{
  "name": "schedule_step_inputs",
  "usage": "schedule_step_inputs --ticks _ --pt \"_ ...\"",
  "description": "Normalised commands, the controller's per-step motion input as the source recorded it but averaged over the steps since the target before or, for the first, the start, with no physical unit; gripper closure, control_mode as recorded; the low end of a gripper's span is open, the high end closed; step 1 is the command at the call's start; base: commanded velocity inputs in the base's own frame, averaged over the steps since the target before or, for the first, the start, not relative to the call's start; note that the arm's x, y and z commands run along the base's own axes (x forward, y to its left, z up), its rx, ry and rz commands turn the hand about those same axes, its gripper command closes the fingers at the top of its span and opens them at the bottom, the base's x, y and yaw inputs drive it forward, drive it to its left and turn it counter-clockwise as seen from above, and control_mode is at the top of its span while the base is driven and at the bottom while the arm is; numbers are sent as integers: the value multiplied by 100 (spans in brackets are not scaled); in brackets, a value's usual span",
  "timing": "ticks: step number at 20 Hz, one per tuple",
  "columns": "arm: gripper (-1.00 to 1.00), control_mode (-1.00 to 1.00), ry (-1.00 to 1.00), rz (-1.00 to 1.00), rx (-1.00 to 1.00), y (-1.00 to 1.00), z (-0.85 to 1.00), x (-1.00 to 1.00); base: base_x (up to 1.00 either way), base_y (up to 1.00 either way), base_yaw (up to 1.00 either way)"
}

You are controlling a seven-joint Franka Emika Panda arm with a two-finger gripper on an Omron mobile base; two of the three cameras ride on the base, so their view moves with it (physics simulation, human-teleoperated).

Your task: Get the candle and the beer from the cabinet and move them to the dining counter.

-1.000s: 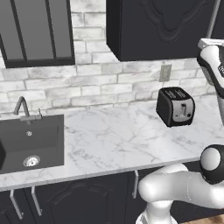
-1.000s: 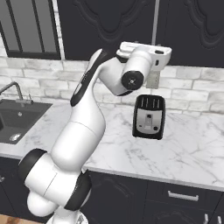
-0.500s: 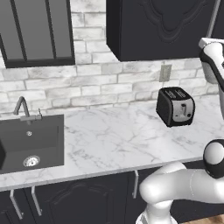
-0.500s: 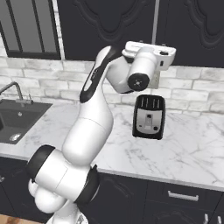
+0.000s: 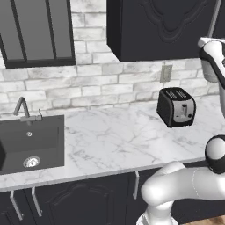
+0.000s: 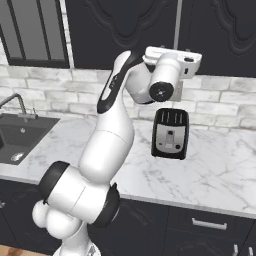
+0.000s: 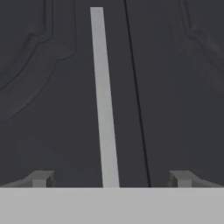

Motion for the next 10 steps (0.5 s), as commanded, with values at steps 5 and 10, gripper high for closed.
schedule_step_inputs --ticks 5,10 --pt "-100 -100 -1 2 0 0 0 31 0 0 0" --pt "-100 -100 0 2 0 0 0 24 0 0 0"
